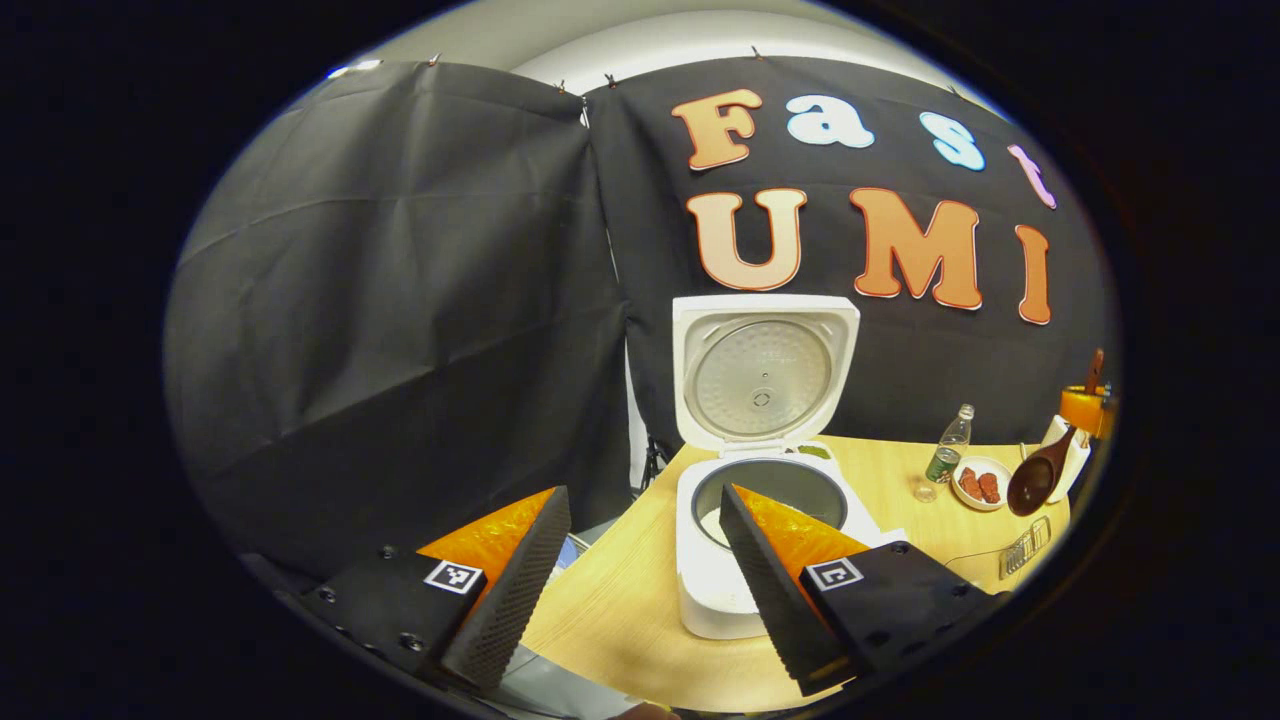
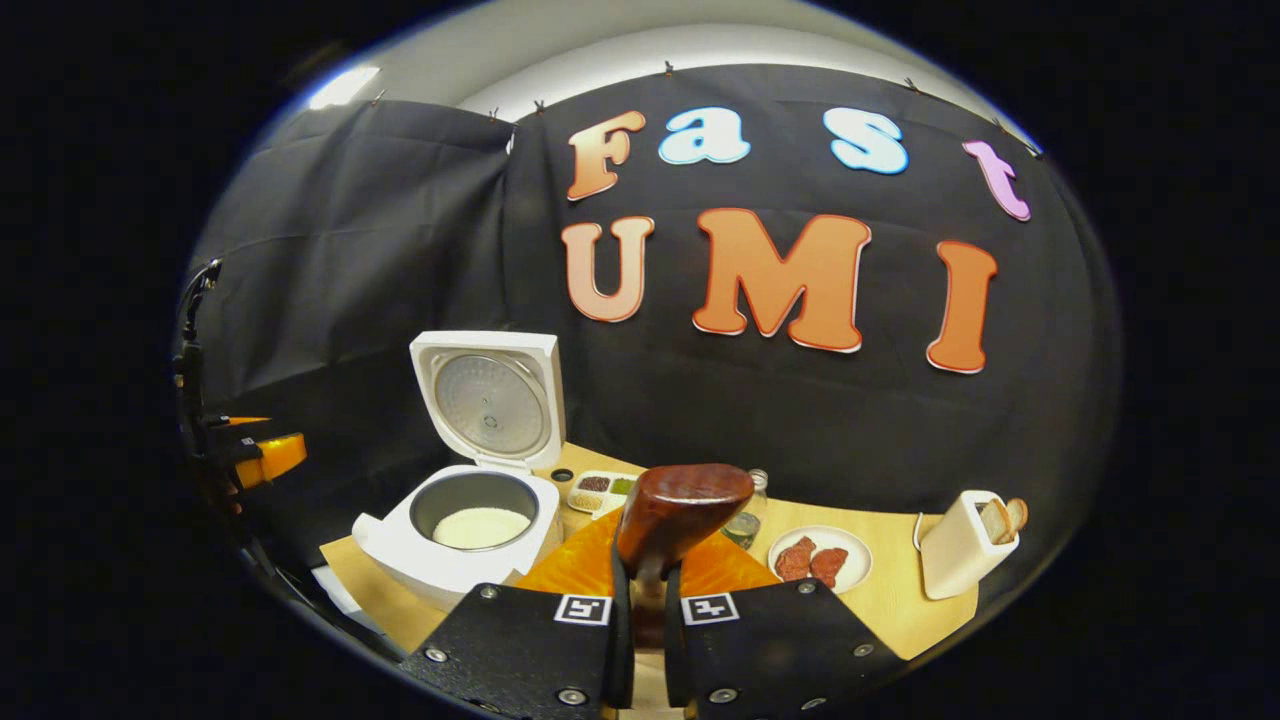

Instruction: Close the left gripper, press the button to open the rice cooker; take a wooden spoon from the chopstick holder with the right hand, scoop a spoonful of rice and pour it into the rice cooker, then put the wooden spoon back into the chopstick holder.

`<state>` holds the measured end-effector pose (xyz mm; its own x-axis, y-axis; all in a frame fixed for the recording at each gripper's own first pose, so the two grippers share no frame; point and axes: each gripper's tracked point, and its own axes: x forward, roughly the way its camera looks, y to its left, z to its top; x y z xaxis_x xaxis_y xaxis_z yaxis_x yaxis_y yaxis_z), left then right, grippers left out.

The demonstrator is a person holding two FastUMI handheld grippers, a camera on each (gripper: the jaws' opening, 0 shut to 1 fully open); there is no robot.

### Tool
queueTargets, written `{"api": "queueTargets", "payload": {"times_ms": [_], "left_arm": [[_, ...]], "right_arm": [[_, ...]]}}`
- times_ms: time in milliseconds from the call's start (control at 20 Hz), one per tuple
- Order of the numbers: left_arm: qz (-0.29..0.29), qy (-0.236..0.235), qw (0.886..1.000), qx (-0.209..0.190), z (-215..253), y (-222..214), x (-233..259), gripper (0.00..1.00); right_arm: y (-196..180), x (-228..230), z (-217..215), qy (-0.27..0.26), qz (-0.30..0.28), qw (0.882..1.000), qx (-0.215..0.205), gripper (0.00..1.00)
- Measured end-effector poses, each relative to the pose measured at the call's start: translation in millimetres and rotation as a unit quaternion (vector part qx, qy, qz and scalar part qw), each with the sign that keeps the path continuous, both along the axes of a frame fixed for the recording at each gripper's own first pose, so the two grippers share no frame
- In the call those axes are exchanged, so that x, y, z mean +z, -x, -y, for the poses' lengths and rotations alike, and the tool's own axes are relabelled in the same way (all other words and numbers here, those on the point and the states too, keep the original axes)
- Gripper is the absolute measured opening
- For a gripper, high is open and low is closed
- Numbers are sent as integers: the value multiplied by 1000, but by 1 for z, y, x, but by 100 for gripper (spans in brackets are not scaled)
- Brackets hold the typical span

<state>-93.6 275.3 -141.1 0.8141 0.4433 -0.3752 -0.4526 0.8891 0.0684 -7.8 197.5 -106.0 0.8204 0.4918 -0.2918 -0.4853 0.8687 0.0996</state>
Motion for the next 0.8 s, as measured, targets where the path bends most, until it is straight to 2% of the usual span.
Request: {"api": "queueTargets", "payload": {"times_ms": [200,500,800], "left_arm": [[3,0,1000,-9,19,-7,8,100],[2,-7,1000,-22,43,-14,17,100],[0,-12,999,-30,62,-18,23,100]], "right_arm": [[13,-37,30,-9,-44,999,-29,12],[28,-101,34,-51,-126,990,-43,12],[40,-154,47,-99,-191,974,-72,14]]}}
